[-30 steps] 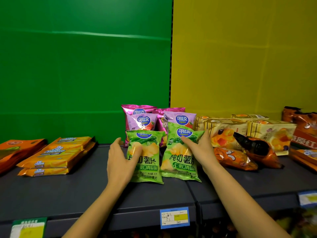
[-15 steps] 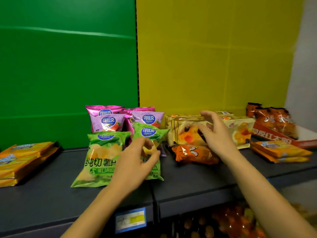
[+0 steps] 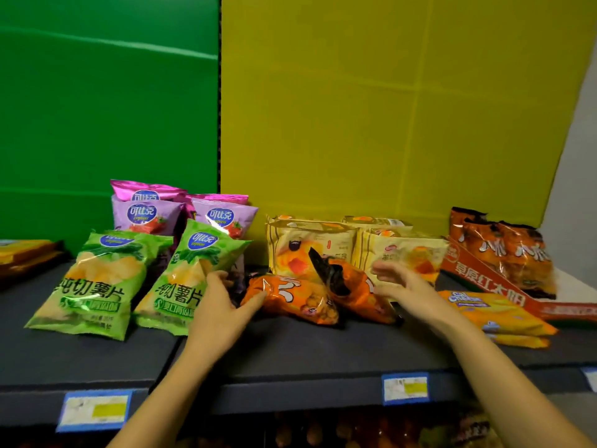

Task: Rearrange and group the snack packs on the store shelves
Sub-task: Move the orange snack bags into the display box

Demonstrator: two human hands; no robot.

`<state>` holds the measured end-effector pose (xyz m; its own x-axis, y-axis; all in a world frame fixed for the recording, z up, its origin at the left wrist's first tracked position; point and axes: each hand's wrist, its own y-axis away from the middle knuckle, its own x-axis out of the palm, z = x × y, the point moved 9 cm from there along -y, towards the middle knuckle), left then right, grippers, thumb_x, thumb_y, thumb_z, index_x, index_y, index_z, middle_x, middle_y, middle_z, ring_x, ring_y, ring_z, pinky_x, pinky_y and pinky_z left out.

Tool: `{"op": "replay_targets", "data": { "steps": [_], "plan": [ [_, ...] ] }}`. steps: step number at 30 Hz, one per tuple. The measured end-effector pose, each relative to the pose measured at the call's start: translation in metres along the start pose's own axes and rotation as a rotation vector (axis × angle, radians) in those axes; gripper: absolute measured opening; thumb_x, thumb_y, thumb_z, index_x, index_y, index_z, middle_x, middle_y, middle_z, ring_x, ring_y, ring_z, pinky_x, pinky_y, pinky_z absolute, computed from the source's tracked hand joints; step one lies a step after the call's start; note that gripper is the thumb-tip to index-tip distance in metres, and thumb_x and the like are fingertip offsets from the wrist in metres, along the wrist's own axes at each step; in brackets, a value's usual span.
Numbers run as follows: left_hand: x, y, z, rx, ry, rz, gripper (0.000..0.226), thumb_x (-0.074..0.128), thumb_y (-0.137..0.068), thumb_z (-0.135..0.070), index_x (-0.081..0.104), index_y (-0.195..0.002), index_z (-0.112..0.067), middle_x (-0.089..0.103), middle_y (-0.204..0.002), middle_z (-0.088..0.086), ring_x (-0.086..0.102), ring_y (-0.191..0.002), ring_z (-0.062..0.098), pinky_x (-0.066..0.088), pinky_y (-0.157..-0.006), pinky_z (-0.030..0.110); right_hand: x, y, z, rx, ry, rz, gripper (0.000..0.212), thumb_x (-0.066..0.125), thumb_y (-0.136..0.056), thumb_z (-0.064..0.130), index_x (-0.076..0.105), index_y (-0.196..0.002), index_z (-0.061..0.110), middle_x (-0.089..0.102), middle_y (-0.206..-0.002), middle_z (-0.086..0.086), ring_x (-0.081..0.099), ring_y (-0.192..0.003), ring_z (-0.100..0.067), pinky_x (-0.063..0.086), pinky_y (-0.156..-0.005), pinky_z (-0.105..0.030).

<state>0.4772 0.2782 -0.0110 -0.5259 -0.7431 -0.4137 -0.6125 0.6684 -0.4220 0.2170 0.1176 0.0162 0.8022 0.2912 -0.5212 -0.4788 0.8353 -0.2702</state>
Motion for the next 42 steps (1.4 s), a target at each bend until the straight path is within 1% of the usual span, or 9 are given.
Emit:
{"op": "replay_targets", "data": {
  "steps": [8,10,15,22,25,29,34,37,42],
  "plan": [
    [0.028,0.004,0.024,-0.383,0.590,-0.044,0.078,0.072,-0.077,-0.014,0.025,-0.139,-0.003,0.039,-0.139,0.019,0.055,-0.099,0.024,0.051,-0.077,0.033,0.030,-0.012,-0.020,0.022,0.087,0.324,0.066,0.067,-0.068,0.050,0.040,-0.127,0.037,0.048,-0.110,0.020,0.049,-0.098,0.003,0.040,-0.069,-0.006],
    [0.035,0.005,0.028,-0.423,0.639,-0.053,0.075,0.073,-0.076,-0.015,0.032,-0.137,-0.001,0.048,-0.132,0.016,0.059,-0.097,0.022,0.051,-0.082,0.031,0.030,-0.015,-0.020,0.007,0.133,0.342,0.083,0.066,-0.058,0.058,0.038,-0.132,0.033,0.049,-0.116,0.016,0.050,-0.105,-0.003,0.043,-0.081,-0.014],
    [0.051,0.003,0.020,-0.421,0.769,-0.052,0.050,0.073,-0.074,-0.010,0.051,-0.118,-0.004,0.067,-0.101,0.007,0.065,-0.080,0.012,0.048,-0.054,0.018,0.032,-0.020,-0.020,-0.027,0.291,0.309,0.090,0.061,-0.051,0.071,0.049,-0.127,0.025,0.044,-0.126,0.001,0.041,-0.120,-0.015,0.036,-0.106,-0.038],
    [0.076,-0.003,0.011,-0.435,0.947,-0.155,0.077,0.078,-0.066,0.000,0.035,-0.130,0.000,0.059,-0.121,0.019,0.061,-0.108,0.032,0.051,-0.092,0.044,0.043,-0.010,-0.027,0.020,0.022,0.288,0.094,0.070,-0.043,0.070,0.038,-0.123,0.031,0.055,-0.119,0.011,0.056,-0.108,-0.008,0.047,-0.091,-0.027],
    [0.089,-0.003,0.000,-0.401,0.880,-0.083,0.075,0.080,-0.065,-0.004,0.041,-0.129,-0.001,0.062,-0.119,0.021,0.062,-0.105,0.035,0.051,-0.091,0.052,0.042,-0.005,-0.022,0.013,-0.027,0.223,0.089,0.070,-0.042,0.068,0.038,-0.116,0.033,0.054,-0.108,0.019,0.053,-0.099,0.004,0.044,-0.075,-0.015],
    [0.084,-0.001,-0.016,-0.267,0.846,-0.118,0.067,0.076,-0.067,0.003,0.038,-0.121,-0.009,0.061,-0.107,0.010,0.062,-0.092,0.018,0.053,-0.076,0.031,0.034,0.006,-0.018,0.020,-0.036,0.113,0.098,0.068,-0.041,0.073,0.035,-0.123,0.030,0.053,-0.113,0.017,0.054,-0.105,-0.005,0.043,-0.086,-0.022],
    [0.063,0.004,-0.043,-0.065,0.832,-0.119,0.061,0.072,-0.072,0.004,0.038,-0.119,-0.014,0.054,-0.120,0.005,0.058,-0.103,0.011,0.048,-0.091,0.024,0.011,0.028,-0.011,0.026,-0.128,-0.029,0.076,0.059,-0.062,0.069,0.031,-0.122,0.034,0.049,-0.125,0.009,0.048,-0.115,-0.013,0.039,-0.099,-0.034],
    [0.054,0.004,-0.064,0.064,0.821,-0.092,0.053,0.072,-0.074,0.000,0.045,-0.115,-0.020,0.058,-0.115,-0.001,0.058,-0.100,-0.002,0.050,-0.079,0.007,-0.006,0.042,-0.005,-0.010,-0.215,-0.049,0.058,0.057,-0.075,0.053,0.031,-0.123,0.033,0.051,-0.121,0.015,0.049,-0.108,-0.004,0.039,-0.088,-0.024],
    [0.062,0.009,-0.098,0.159,0.803,0.007,0.054,0.075,-0.073,-0.015,0.050,-0.119,-0.027,0.061,-0.116,-0.007,0.058,-0.113,0.009,0.048,-0.098,0.034,-0.060,0.066,-0.009,-0.036,-0.301,-0.236,0.047,0.061,-0.080,0.043,0.035,-0.120,0.041,0.049,-0.110,0.030,0.049,-0.103,0.006,0.038,-0.077,-0.013]
  ]
}}
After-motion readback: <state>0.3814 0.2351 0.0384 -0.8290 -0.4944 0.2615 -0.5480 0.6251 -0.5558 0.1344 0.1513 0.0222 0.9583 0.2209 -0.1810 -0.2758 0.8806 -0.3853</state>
